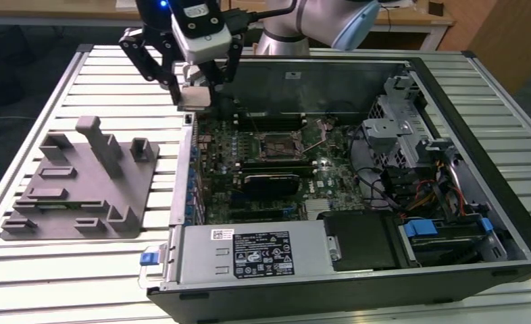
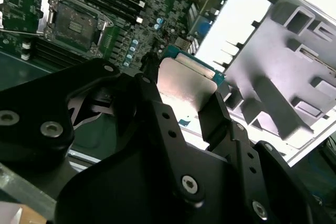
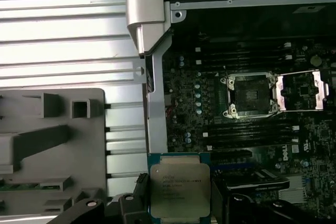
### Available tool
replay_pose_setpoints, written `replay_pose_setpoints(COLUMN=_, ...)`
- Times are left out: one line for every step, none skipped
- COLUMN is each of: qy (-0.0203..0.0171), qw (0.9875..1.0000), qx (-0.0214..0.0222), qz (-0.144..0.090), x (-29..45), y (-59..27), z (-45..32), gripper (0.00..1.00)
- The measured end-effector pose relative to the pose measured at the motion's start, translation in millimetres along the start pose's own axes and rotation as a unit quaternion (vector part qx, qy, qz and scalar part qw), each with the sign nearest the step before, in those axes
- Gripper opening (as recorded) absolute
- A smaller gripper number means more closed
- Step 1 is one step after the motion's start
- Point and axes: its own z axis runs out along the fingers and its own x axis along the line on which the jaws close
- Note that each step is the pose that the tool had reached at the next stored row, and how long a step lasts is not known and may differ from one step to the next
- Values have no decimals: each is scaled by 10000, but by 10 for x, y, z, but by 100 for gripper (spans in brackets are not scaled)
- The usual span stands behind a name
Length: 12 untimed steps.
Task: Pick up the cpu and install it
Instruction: 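Pick up the cpu and move it towards the insertion slot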
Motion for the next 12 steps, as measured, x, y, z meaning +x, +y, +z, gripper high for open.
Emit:
replay_pose_setpoints(qy=0, qw=10000, qx=0, qz=0, x=-27, y=2, z=1, gripper=55)
replay_pose_setpoints(qy=0, qw=10000, qx=0, qz=-1, x=-54, y=4, z=2, gripper=55)
replay_pose_setpoints(qy=0, qw=10000, qx=0, qz=0, x=-80, y=6, z=3, gripper=55)
replay_pose_setpoints(qy=0, qw=10000, qx=0, qz=0, x=-105, y=8, z=4, gripper=55)
replay_pose_setpoints(qy=0, qw=10000, qx=0, qz=0, x=-130, y=10, z=5, gripper=55)
replay_pose_setpoints(qy=0, qw=10000, qx=0, qz=0, x=-151, y=12, z=6, gripper=55)
replay_pose_setpoints(qy=0, qw=10000, qx=0, qz=0, x=-173, y=13, z=6, gripper=55)
replay_pose_setpoints(qy=0, qw=10000, qx=0, qz=0, x=-194, y=15, z=7, gripper=55)
replay_pose_setpoints(qy=0, qw=10000, qx=0, qz=0, x=-212, y=17, z=7, gripper=55)
replay_pose_setpoints(qy=0, qw=10000, qx=0, qz=0, x=-231, y=18, z=9, gripper=55)
replay_pose_setpoints(qy=0, qw=10000, qx=0, qz=0, x=-250, y=20, z=9, gripper=55)
replay_pose_setpoints(qy=0, qw=10000, qx=0, qz=0, x=-271, y=21, z=10, gripper=55)
